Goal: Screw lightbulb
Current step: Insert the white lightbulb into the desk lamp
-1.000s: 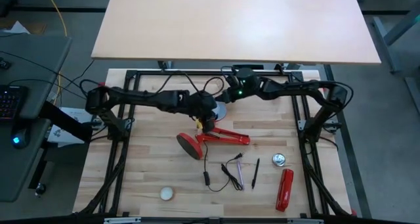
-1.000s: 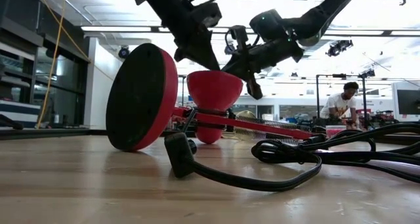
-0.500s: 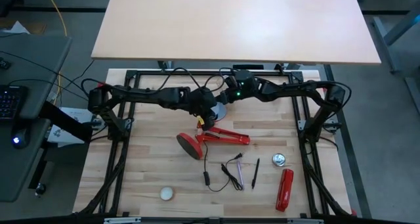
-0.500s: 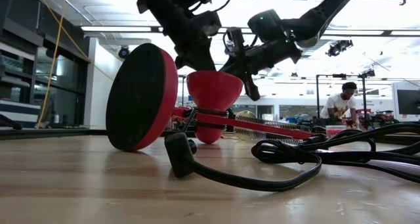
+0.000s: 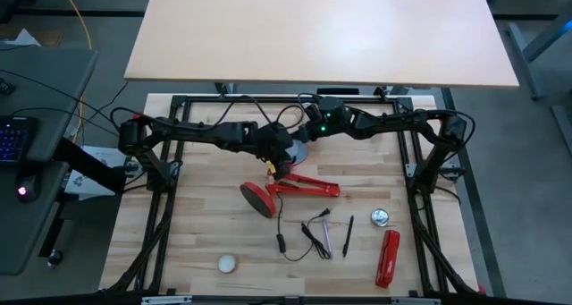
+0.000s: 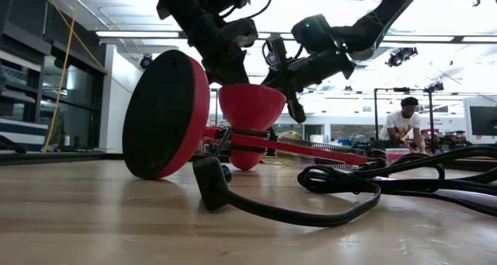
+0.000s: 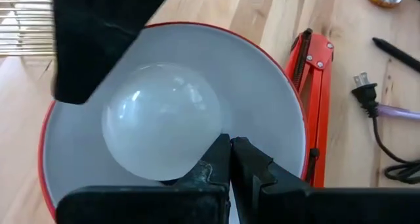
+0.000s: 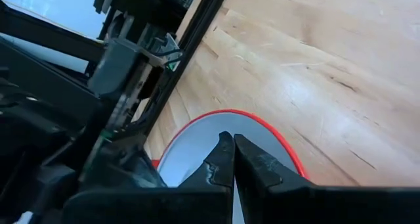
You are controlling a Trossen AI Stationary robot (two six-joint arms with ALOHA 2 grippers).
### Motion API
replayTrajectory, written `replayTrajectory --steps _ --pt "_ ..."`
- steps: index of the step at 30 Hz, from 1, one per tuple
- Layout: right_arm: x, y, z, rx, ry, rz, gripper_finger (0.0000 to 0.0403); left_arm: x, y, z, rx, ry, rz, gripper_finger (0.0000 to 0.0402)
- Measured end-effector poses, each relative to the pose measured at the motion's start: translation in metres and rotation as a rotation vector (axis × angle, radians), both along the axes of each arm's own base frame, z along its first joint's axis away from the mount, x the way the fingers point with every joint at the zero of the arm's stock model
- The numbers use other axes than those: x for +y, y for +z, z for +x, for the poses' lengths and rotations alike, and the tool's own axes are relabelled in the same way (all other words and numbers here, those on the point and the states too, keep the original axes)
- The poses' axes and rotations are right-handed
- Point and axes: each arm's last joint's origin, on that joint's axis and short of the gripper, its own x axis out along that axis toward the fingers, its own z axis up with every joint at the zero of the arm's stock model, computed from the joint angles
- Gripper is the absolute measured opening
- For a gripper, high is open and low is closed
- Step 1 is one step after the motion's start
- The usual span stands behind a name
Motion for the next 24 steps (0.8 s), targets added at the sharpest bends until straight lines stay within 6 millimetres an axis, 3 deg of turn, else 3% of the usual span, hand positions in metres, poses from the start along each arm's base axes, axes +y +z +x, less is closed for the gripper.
replayTrajectory --steps 12,24 --pt "0.011 -0.002 0.003 0.020 0.050 0.018 0.0000 0.008 -0.002 -0.001 -0.007 0.012 0.010 0.0000" --pt "0.014 0.000 -0.001 0.059 0.068 0.045 0.0000 0.011 0.005 -0.016 0.091 -0.019 0.113 0.0000"
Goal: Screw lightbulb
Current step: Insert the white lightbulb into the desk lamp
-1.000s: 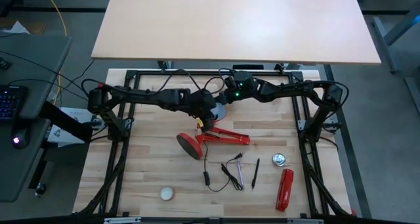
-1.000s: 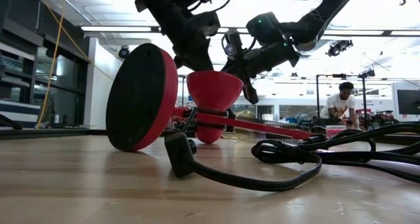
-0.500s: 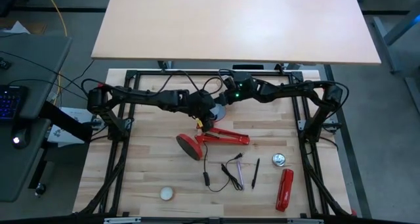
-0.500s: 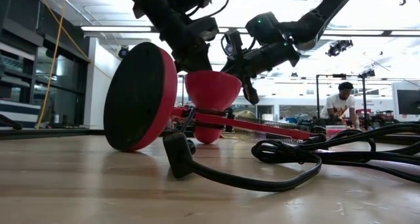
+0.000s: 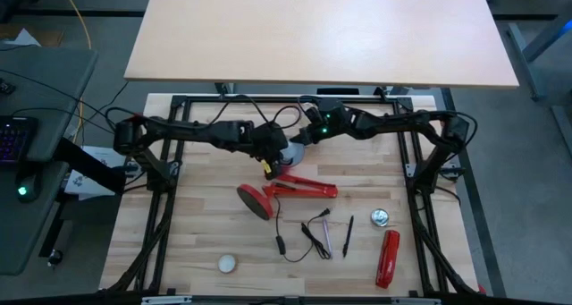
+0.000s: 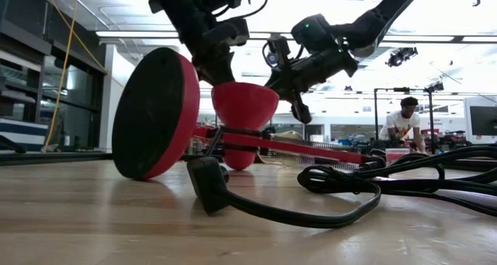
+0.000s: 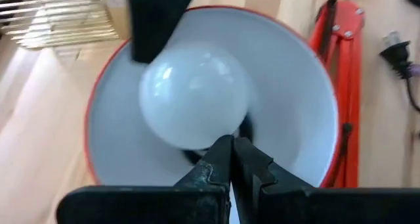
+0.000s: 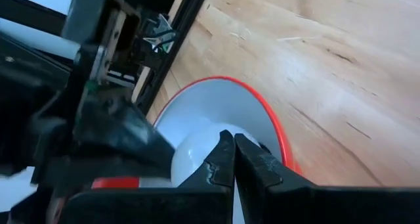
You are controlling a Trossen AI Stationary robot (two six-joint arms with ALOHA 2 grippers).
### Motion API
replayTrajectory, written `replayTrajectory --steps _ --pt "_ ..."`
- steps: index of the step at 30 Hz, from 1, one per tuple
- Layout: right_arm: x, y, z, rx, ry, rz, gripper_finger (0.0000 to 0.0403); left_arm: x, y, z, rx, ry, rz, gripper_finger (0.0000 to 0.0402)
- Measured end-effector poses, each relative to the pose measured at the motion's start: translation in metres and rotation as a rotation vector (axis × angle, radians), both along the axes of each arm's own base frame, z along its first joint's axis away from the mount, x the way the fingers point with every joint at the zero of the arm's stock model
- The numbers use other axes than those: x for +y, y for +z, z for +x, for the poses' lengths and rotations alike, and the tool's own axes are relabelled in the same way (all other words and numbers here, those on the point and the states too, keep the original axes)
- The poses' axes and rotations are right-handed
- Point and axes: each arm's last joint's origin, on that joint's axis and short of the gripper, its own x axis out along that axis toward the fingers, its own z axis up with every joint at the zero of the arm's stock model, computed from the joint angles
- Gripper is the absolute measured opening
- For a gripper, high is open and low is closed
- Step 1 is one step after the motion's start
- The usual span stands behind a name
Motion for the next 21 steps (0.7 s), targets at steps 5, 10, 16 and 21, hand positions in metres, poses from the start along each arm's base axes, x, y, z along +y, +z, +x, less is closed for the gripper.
replayTrajectory --steps 5,10,16,21 --pt "0.003 0.004 -0.004 0.019 0.015 0.017 0.0000 0.010 -0.002 -0.005 0.049 0.041 0.049 0.0000" --pt "0.014 0.008 -0.003 0.014 0.075 0.041 0.0000 0.024 -0.002 -0.007 0.067 0.121 0.156 0.0000" --pt "0.031 0.012 0.002 0.007 0.092 0.037 0.0000 0.044 0.000 -0.012 0.066 0.162 0.178 0.0000" --pt "0.040 0.031 -0.003 -0.047 0.121 0.017 0.0000 0.056 0.018 -0.020 0.068 0.177 0.232 0.0000"
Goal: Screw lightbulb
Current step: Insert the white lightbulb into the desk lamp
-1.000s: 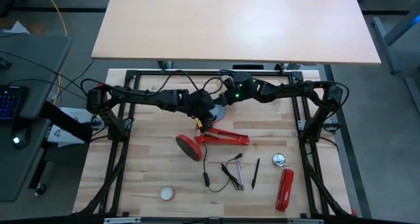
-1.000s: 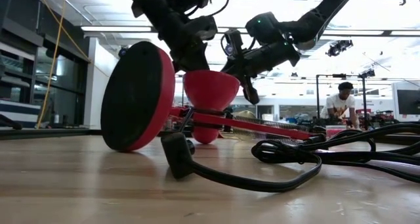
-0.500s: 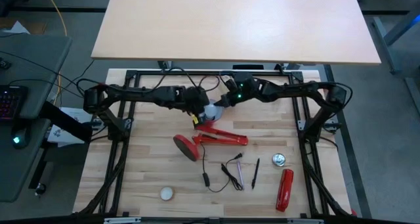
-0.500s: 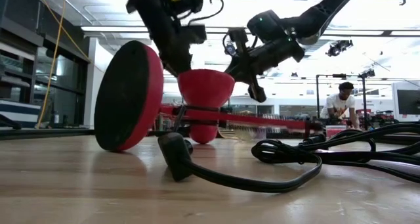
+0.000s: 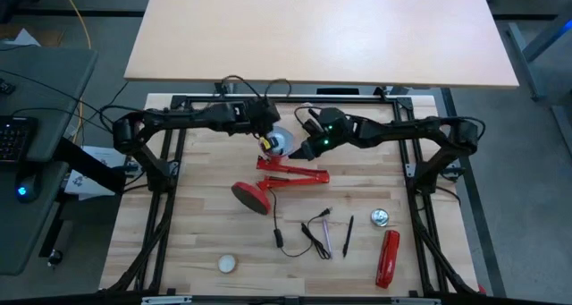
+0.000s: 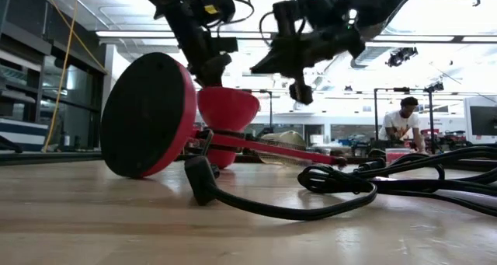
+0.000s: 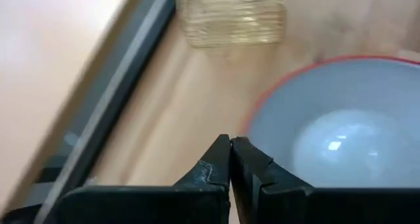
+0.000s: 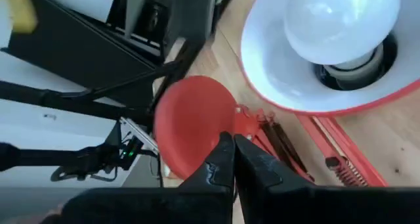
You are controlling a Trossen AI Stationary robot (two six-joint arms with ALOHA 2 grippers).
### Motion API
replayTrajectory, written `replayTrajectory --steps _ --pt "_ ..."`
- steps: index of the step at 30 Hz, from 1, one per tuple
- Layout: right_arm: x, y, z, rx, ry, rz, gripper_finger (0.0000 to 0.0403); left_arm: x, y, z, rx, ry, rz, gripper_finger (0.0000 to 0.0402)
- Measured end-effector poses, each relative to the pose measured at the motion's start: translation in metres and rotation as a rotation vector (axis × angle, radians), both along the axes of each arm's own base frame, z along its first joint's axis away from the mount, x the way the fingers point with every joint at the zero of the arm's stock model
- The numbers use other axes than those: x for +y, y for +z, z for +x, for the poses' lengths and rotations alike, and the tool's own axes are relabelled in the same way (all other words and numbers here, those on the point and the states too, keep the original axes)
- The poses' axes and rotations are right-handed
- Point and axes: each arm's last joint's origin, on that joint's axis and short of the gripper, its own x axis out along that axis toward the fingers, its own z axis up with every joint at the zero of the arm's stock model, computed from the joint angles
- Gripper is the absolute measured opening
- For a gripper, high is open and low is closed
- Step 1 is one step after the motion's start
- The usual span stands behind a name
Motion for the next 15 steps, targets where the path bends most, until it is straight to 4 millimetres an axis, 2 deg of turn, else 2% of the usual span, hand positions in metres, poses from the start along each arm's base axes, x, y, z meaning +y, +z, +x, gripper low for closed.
replayTrajectory --steps 4,9,15 --pt "-0.003 0.021 -0.009 -0.068 -0.031 -0.039 0.0000 0.002 0.020 -0.009 -0.053 0.019 0.036 0.0000" --pt "-0.007 0.050 -0.023 -0.186 -0.046 -0.127 0.0000 -0.004 0.052 -0.028 -0.152 0.033 0.080 0.0000" --pt "-0.009 0.068 -0.029 -0.283 -0.076 -0.149 0.0000 -0.012 0.091 -0.047 -0.339 0.035 0.128 0.0000"
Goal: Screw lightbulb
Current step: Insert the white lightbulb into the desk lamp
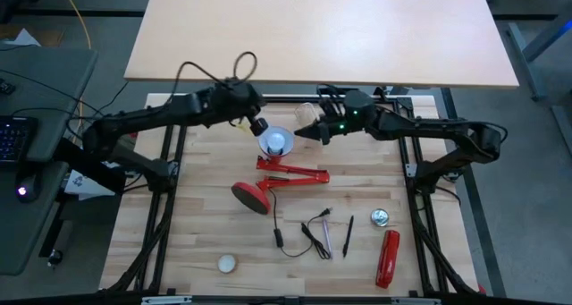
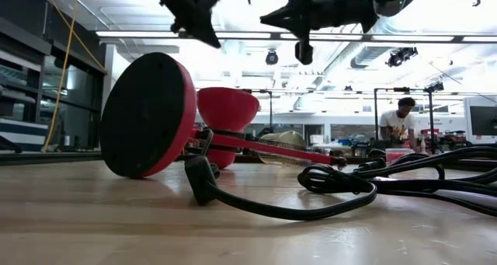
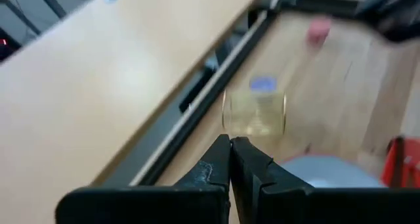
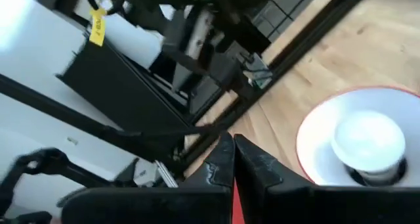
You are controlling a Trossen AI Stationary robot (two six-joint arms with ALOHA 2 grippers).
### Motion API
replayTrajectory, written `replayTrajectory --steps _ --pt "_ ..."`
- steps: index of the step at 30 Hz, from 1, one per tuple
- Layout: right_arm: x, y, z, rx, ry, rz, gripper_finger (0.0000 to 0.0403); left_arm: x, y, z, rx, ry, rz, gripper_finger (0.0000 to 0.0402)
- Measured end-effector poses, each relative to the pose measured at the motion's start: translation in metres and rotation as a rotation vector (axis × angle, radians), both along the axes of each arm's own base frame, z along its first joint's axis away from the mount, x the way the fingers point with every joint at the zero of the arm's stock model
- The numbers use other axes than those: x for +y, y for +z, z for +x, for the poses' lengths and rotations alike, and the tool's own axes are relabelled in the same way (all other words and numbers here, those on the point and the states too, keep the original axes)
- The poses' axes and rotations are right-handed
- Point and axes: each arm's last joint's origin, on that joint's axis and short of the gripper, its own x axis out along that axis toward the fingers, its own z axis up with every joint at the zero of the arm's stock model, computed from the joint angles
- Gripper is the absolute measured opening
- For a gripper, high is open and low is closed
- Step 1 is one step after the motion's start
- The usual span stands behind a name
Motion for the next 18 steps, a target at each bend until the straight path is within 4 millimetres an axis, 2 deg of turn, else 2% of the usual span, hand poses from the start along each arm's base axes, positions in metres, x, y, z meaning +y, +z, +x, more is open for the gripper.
replayTrajectory --steps 4,8,14,18 --pt "0.001 0.001 0.002 -0.020 -0.018 -0.003 0.0000 -0.002 0.015 -0.008 -0.116 -0.032 -0.030 0.0000" --pt "0.003 -0.002 0.004 -0.003 -0.036 -0.003 0.0000 -0.001 0.016 -0.008 -0.143 -0.118 -0.091 0.0000" --pt "0.007 -0.006 0.007 0.024 -0.049 0.005 0.0000 0.009 -0.001 0.001 -0.086 -0.147 -0.162 0.0000" --pt "0.011 -0.018 0.009 0.126 -0.115 0.016 0.0000 0.021 -0.025 0.007 0.002 -0.153 -0.291 0.0000"
